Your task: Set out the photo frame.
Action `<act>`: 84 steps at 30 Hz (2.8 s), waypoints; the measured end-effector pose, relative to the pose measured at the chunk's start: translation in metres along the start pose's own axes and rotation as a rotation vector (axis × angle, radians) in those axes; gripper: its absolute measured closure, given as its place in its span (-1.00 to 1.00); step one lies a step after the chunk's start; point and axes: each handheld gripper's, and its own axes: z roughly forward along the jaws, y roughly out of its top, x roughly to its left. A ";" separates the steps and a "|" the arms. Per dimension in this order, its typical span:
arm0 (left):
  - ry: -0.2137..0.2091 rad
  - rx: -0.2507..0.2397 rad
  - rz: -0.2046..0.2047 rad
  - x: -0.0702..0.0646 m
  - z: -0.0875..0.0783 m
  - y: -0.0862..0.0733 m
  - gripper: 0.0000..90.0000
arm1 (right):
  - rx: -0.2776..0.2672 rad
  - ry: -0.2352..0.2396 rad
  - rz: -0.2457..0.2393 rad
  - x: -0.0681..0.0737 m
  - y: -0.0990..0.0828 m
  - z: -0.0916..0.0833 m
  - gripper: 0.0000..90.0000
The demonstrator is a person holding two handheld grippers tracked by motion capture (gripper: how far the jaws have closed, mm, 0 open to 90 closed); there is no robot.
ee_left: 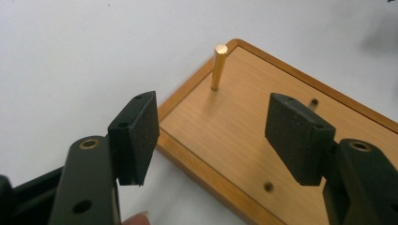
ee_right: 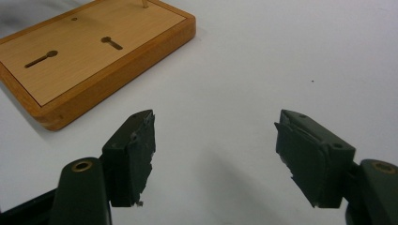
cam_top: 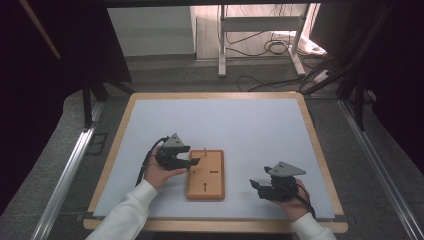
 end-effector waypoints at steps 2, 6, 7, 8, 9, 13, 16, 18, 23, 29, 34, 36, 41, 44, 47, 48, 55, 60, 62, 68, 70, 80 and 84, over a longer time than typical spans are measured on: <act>-0.016 -0.005 -0.003 0.002 0.005 0.003 -0.16 | 0.001 0.000 -0.004 0.001 0.000 0.000 -0.36; -0.036 0.004 0.015 0.001 0.016 0.009 -0.08 | -0.003 0.013 0.006 0.002 0.001 0.000 -0.36; -0.042 0.007 0.020 0.001 0.019 0.011 -0.06 | -0.003 0.013 0.006 0.002 0.001 0.000 -0.36; -0.048 0.007 0.024 0.000 0.022 0.013 -0.03 | -0.006 0.014 0.007 0.002 0.001 0.000 -0.36; -0.054 0.010 0.026 0.000 0.025 0.014 0.00 | -0.006 0.015 0.006 0.002 0.001 0.000 -0.36; -0.061 0.026 0.041 -0.001 0.038 0.018 0.26 | -0.001 0.015 0.004 0.003 0.001 0.001 -0.36; -0.071 0.031 0.052 -0.002 0.043 0.020 0.49 | -0.001 0.014 0.004 0.003 0.001 0.000 -0.36; -0.055 0.031 0.054 -0.002 0.044 0.021 0.64 | 0.000 0.014 0.004 0.002 0.001 0.000 -0.36; -0.063 0.026 0.038 0.004 0.044 0.020 0.85 | -0.001 0.018 0.001 0.004 0.002 0.001 -0.36; -0.074 0.027 0.040 0.005 0.044 0.020 0.88 | -0.011 0.038 -0.016 0.011 0.006 0.000 -0.37; -0.100 0.034 0.014 0.008 0.045 0.021 0.88 | -0.041 0.076 -0.068 0.024 0.015 -0.002 -0.45; -0.105 0.044 0.003 0.008 0.045 0.022 0.88 | -0.043 0.079 -0.103 0.032 0.018 -0.001 -0.49; -0.125 0.067 -0.015 0.011 0.045 0.025 0.87 | -0.029 0.060 -0.186 0.052 0.023 0.006 -0.62; -0.137 0.074 -0.024 0.013 0.045 0.026 0.87 | -0.019 0.068 -0.228 0.064 0.026 0.011 -0.69; -0.151 0.086 -0.039 0.016 0.046 0.028 0.87 | -0.001 0.078 -0.277 0.076 0.027 0.017 -0.73; -0.157 0.090 -0.044 0.017 0.046 0.028 0.87 | 0.002 0.078 -0.290 0.080 0.027 0.019 -0.74; -0.188 0.105 -0.074 0.023 0.047 0.031 0.87 | 0.035 0.074 -0.363 0.098 0.028 0.037 -0.78; -0.213 0.113 -0.102 0.027 0.048 0.032 0.86 | 0.058 0.074 -0.412 0.109 0.028 0.050 -0.79; -0.221 0.115 -0.111 0.029 0.048 0.032 0.86 | 0.061 0.063 -0.414 0.111 0.028 0.055 -0.79; -0.230 0.135 -0.112 0.031 0.049 0.035 0.86 | 0.066 0.012 -0.454 0.118 0.030 0.068 -0.78; -0.230 0.135 -0.114 0.031 0.049 0.035 0.86 | 0.063 -0.011 -0.483 0.120 0.031 0.071 -0.74; -0.212 0.118 -0.117 0.028 0.048 0.033 0.86 | 0.052 -0.059 -0.599 0.129 0.033 0.072 -0.58; -0.191 0.115 -0.106 0.027 0.048 0.034 0.87 | 0.023 -0.082 -0.605 0.129 0.034 0.068 -0.49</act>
